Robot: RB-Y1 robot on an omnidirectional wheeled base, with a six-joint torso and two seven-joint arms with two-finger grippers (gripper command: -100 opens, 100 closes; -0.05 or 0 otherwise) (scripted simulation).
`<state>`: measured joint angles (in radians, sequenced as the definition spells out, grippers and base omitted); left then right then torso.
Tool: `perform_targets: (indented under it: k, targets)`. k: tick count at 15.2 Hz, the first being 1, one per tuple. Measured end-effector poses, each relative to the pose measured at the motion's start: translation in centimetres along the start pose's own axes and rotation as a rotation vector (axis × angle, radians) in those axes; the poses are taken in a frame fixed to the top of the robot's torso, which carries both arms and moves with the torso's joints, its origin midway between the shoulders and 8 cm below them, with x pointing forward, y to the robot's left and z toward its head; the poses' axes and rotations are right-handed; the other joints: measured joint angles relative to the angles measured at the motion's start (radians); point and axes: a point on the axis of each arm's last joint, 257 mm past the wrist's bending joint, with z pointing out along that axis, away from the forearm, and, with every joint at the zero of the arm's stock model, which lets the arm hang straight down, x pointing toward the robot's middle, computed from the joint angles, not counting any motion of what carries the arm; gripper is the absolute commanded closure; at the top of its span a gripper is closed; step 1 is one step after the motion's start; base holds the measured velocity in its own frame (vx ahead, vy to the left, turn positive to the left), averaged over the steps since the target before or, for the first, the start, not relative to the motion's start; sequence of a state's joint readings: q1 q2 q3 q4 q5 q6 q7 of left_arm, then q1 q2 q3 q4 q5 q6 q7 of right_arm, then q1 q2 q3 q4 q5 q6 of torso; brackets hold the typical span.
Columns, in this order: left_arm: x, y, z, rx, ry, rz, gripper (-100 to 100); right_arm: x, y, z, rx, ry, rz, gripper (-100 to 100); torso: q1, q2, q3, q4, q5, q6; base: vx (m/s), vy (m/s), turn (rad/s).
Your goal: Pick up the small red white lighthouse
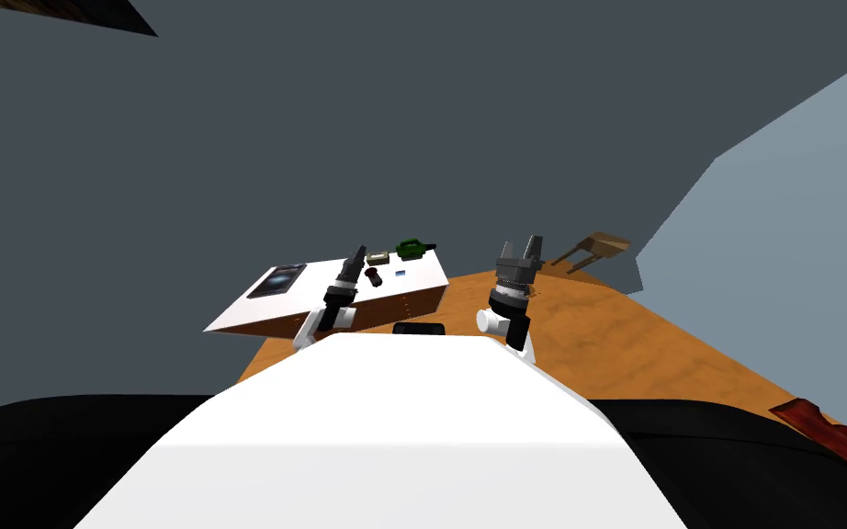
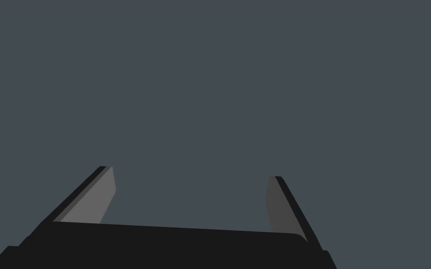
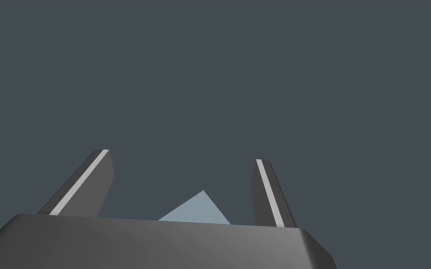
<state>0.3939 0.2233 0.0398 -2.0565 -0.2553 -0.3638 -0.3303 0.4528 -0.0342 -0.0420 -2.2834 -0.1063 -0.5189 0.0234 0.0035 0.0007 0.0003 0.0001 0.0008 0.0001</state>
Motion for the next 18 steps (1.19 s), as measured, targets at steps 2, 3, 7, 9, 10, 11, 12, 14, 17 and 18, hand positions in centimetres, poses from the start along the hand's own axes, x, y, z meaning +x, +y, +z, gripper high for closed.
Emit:
perform_targets:
  k: [2,3,7,9,10,11,12,14,17,18]
  targets:
    - [1.1,1.2,-0.1,-0.019,0.024,0.031,-100,0.0,0.0,0.0,0.0,0.0,0.0,0,0.0,0.0,0.0,0.0,0.0,0.0,-0.005,0.033,-0.025]
    - [1.4,1.8,-0.2,-0.028,0.034,0.045,-100,0.0,0.0,0.0,0.0,0.0,0.0,0,-0.001,0.0,0.0,0.0,0.0,0.0,-0.009,0.031,-0.03]
    - [3.3,4.3,-0.7,-0.063,0.081,0.105,-100,0.0,0.0,0.0,0.0,0.0,0.0,0,-0.001,0.0,0.0,0.0,0.0,0.0,-0.009,0.033,-0.029]
    - [4.5,5.6,-1.1,-0.082,0.106,0.135,-100,0.0,0.0,0.0,0.0,0.0,0.0,0,-0.001,0.0,0.0,0.0,0.0,0.0,-0.006,0.032,-0.025]
    - [5.0,6.2,-1.2,-0.091,0.12,0.151,-100,0.0,0.0,0.0,0.0,0.0,0.0,0,-0.001,-0.001,0.0,0.0,0.0,0.0,-0.007,0.033,-0.025]
    - [5.3,6.8,-1.3,-0.099,0.131,0.165,-100,0.0,0.0,0.0,0.0,0.0,0.0,0,-0.001,-0.001,0.0,0.0,0.0,0.0,-0.009,0.037,-0.034]
    - [5.8,7.4,-1.5,-0.109,0.145,0.18,-100,0.0,0.0,0.0,0.0,0.0,0.0,0,-0.001,0.0,0.0,0.0,0.0,0.0,-0.009,0.033,-0.028]
    - [6.7,8.5,-1.9,-0.125,0.168,0.208,-100,0.0,0.0,0.0,0.0,0.0,0.0,0,-0.001,0.0,0.0,0.0,0.0,0.0,-0.01,0.028,-0.029]
    - [7.9,10.1,-2.5,-0.147,0.204,0.249,-100,0.0,0.0,0.0,0.0,0.0,0.0,0,-0.001,0.0,0.0,0.0,0.0,0.0,-0.012,0.034,-0.029]
    - [8.4,10.6,-2.7,-0.155,0.217,0.263,-100,0.0,0.0,0.0,0.0,0.0,0.0,0,-0.001,0.0,0.0,0.0,0.0,0.0,-0.01,0.033,-0.026]
